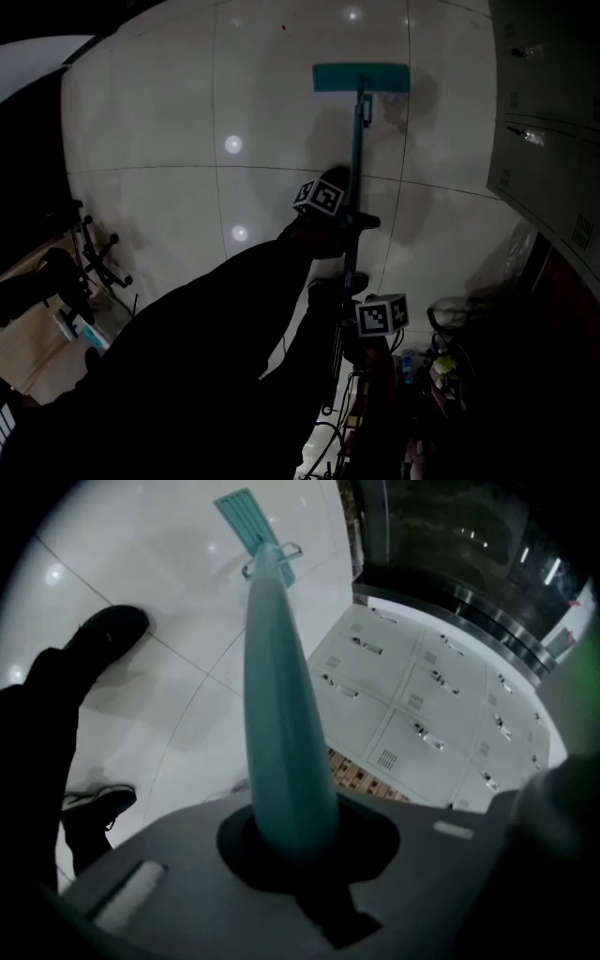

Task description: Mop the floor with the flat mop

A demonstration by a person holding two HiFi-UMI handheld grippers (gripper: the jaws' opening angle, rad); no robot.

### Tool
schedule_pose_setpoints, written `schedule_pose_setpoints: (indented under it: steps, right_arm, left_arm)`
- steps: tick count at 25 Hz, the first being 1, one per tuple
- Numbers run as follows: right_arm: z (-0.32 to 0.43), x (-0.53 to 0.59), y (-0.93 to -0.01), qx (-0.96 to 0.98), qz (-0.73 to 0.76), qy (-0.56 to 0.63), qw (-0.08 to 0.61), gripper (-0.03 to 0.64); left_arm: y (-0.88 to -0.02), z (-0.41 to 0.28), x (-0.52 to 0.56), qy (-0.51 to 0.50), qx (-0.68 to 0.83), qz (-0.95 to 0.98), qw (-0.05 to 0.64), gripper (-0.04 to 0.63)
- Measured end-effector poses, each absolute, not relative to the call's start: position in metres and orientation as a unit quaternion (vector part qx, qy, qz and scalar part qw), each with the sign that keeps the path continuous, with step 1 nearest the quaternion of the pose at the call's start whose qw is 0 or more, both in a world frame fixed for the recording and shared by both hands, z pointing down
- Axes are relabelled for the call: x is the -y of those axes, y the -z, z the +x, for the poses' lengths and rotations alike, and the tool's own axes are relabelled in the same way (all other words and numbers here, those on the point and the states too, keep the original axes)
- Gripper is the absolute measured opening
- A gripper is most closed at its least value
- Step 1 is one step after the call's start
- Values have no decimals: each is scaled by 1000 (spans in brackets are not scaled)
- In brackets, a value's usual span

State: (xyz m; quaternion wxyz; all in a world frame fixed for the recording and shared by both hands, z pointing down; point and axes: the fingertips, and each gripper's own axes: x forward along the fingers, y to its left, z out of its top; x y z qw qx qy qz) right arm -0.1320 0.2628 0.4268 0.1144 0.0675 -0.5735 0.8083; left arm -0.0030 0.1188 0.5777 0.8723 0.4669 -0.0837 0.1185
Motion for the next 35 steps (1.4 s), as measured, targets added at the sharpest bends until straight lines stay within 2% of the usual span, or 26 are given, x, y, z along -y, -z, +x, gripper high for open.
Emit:
schedule_pose_setpoints:
  steps: [11, 20, 27, 35]
  right_arm:
    - [-146, -110, -437, 578, 82, -804, 112, 55]
    - [-134, -54, -459, 598, 78, -786, 138, 52]
    - [-133, -71, -447, 602, 80, -784, 131, 54]
    - [-126, -165, -431, 601, 84, -785, 121, 54]
  left_arm:
    - [-583, -15, 36, -117, 83, 484, 863, 44]
    - [-595, -6, 103, -111, 90, 502, 853, 46]
    - [-583, -4, 87, -109, 92, 507, 850, 46]
    - [-568, 7, -9, -119, 86, 510, 848, 46]
